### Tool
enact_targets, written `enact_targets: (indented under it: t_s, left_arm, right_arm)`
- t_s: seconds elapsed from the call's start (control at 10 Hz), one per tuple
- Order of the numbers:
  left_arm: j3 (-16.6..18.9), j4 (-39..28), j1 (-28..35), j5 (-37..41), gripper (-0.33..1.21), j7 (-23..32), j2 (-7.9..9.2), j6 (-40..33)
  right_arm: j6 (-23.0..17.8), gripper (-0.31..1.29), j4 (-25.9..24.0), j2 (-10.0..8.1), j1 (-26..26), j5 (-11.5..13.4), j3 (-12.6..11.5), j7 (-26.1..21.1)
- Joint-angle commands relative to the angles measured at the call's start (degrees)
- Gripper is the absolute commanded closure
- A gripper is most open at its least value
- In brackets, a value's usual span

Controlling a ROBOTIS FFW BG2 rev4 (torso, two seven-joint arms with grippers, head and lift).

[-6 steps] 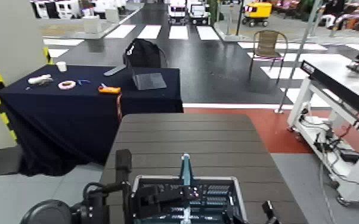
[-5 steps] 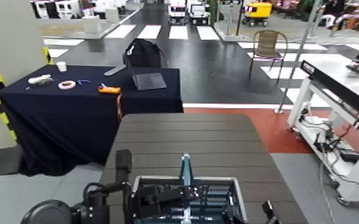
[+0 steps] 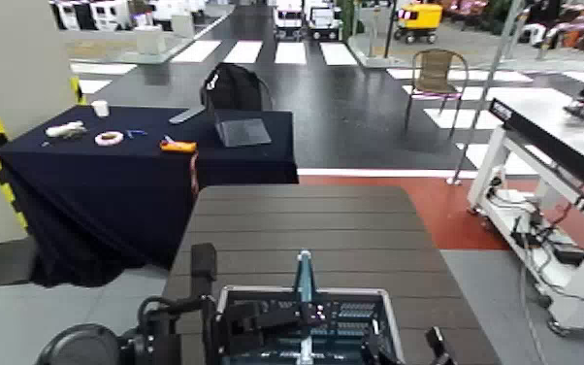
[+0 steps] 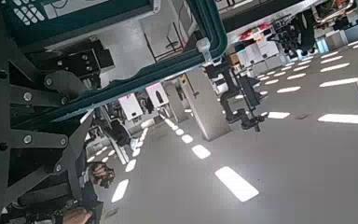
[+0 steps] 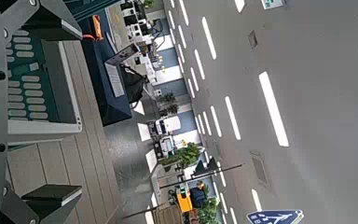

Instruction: Place the crate on the table.

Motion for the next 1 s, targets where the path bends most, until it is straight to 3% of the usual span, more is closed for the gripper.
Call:
enact_targets:
  t_s: [0.1,0.7,1.0]
  left_arm:
    - [-1.49,2.31,-2.48,0.04,1.20,-0.30,0.07,-0.23]
    - [-5.71,11.10,-11.45,-3.48,1.20,-0.65,-0.63,-4.10]
    - [-7.82,17.78,-17.07,-3.65,1.20,-0.21,-2.39,-6.91]
  right_arm:
    - [0.01,0.14,0.00,-0.02,-0.09,0.00,0.09,0.00]
    - [-0.17,0.14,0.09,-0.19,-0.35,-0.09,0.44,0.00]
    - [-0.43,0.14,0.26,-0.28,-0.44,-0.18,0.44,0.00]
